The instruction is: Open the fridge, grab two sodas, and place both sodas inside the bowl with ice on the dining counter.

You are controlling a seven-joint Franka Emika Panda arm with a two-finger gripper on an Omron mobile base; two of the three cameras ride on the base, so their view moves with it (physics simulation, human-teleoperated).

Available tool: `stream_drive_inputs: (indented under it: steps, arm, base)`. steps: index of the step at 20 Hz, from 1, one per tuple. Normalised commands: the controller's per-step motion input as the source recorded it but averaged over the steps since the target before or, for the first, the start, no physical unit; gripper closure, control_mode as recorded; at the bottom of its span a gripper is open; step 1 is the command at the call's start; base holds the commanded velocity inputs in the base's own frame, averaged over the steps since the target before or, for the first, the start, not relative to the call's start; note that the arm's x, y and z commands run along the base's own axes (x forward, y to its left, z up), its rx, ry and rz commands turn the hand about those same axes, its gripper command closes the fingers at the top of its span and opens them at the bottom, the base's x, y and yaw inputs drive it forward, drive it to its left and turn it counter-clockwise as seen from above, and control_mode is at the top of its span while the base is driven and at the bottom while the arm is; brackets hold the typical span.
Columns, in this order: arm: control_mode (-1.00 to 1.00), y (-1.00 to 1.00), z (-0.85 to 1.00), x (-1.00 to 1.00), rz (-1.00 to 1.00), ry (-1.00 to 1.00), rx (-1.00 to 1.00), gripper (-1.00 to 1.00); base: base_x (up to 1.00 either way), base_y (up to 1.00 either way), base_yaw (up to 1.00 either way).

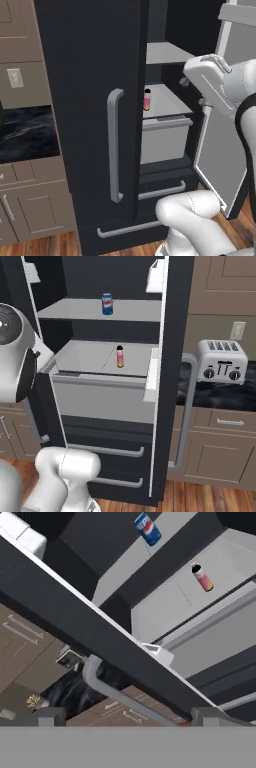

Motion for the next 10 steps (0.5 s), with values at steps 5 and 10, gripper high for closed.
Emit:
stream_drive_inputs:
  steps: [5,10]
  arm:
    - [-1.00,-0.31,-0.27,0.59,-0.02,0.00,0.07,-1.00]
    - [-1.00,-0.16,-0.29,0.74,-0.01,0.01,0.11,-1.00]
  base:
    - [0.00,0.00,0.00]
    - [0.00,0.00,0.00]
